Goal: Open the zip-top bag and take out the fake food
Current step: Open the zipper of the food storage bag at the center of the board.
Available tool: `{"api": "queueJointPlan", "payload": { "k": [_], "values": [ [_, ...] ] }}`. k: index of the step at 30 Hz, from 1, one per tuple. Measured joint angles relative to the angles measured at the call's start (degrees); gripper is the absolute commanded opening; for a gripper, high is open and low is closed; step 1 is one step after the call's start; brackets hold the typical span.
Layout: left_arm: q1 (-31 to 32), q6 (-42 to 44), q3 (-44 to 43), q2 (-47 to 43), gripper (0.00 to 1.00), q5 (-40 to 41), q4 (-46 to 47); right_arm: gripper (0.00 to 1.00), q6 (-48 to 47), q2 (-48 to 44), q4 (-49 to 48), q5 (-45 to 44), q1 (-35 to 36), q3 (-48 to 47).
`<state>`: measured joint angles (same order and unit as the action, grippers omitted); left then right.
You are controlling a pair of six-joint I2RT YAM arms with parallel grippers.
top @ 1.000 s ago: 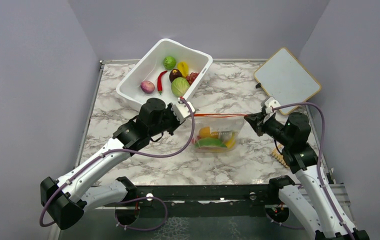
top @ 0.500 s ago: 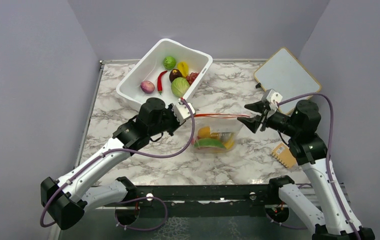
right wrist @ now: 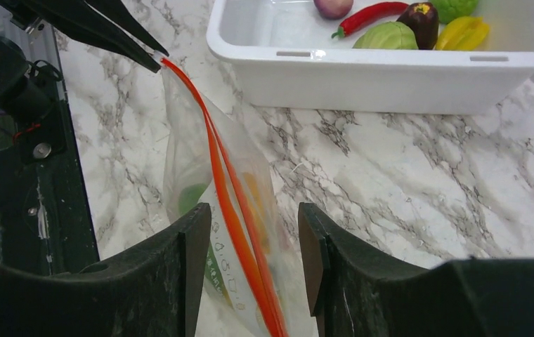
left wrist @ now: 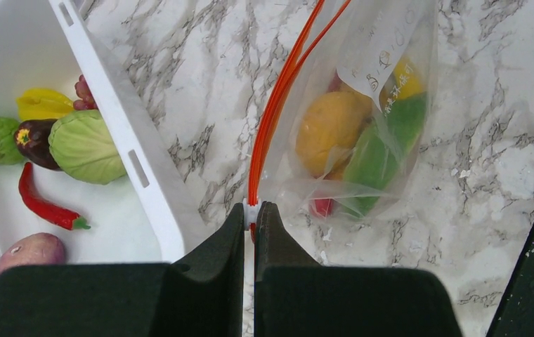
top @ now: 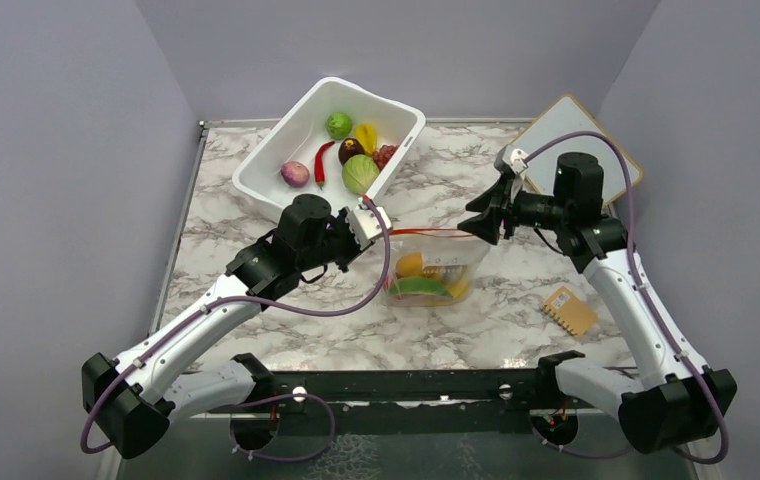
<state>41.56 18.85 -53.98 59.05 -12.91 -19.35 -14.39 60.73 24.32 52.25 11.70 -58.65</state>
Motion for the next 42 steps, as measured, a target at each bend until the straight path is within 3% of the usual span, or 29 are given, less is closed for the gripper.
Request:
{"api": "queueJointPlan", "payload": {
  "k": [21,29,35,42],
  "values": [
    [0.0,0.0,-0.1,0.0,0.0,-1.7,-0.1,0.38,-8.5,9.7,7.0,-5.4,7.8,-4.2],
    [0.0,0.0,-1.0,0.0,0.0,-2.1,-0.8,0.26,-8.8,10.7,7.1,-7.6,8.7,-4.2],
    [0.0,-0.1,-1.0,0.0,0.0,-2.3,-0.9,0.03,-8.4,10.7,6.9,-8.0,9.4,-4.2],
    [0.0,1.0,-1.2,0.0,0.0,-2.3,-2.4,0.01,-8.5,10.6,6.1,-10.8,9.9,-3.7]
  ]
}}
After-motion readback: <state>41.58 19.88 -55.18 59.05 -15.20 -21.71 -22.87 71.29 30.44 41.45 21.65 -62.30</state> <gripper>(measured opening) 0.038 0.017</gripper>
